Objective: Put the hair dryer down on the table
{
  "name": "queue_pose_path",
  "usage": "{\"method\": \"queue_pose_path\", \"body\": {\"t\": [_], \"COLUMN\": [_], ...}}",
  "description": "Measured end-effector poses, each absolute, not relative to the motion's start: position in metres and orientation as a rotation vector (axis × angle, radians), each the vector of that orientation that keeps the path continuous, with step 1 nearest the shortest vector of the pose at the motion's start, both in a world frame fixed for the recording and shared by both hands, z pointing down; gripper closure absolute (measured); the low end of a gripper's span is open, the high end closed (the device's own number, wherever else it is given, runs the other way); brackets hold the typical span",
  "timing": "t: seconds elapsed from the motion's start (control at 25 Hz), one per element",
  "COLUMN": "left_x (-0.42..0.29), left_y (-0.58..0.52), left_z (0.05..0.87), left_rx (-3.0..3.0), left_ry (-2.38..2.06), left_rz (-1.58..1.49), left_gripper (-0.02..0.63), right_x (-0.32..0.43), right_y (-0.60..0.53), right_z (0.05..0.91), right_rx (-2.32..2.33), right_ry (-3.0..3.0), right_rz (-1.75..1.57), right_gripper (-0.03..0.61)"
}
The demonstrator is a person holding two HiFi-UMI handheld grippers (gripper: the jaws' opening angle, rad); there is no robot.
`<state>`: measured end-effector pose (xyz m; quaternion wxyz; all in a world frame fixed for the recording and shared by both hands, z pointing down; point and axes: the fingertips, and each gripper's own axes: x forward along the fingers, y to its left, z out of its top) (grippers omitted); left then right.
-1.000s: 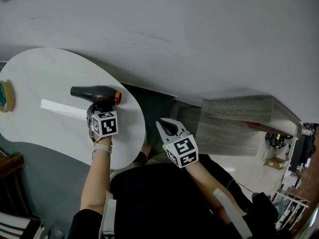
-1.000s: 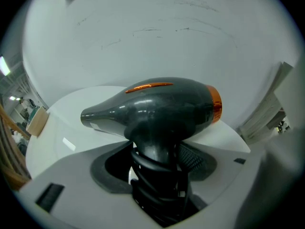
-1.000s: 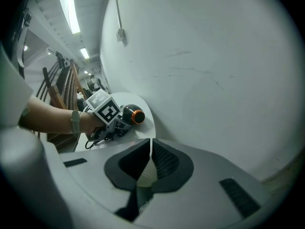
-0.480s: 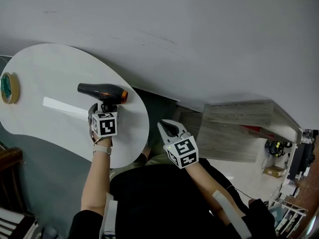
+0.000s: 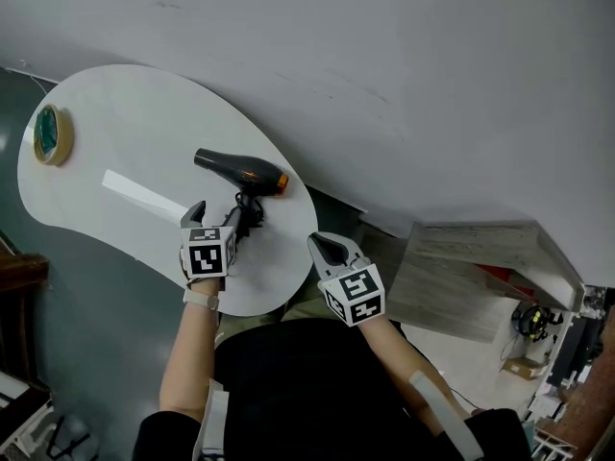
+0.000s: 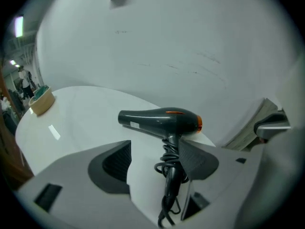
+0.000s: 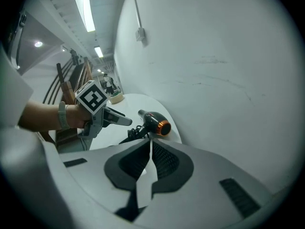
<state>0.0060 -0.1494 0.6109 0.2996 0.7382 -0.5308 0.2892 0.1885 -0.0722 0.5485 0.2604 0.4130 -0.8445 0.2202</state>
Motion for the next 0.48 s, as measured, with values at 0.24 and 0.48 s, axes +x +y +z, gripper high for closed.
{"method": "queue_pose_path", "body": {"t": [0.24, 0.48], "left_x": [-0.037, -0.080], "left_y": [-0.129, -0.106], "left_z": [0.570, 0.526], "left_rx": [1.992, 2.042], "left_ry": [-1.469, -1.559], "left_rz": [0.627, 0.481], "left_gripper": [0.348, 0.443], "right_x": [0.140, 0.088], "right_y": [-0.074, -0.075], "right_z": [0.528, 0.495], "right_rx": [1.045, 0.970], "right_ry": [-2.360, -2.465], "right_rz": [0.556, 0.510], "right_gripper": [0.552, 0.552]}}
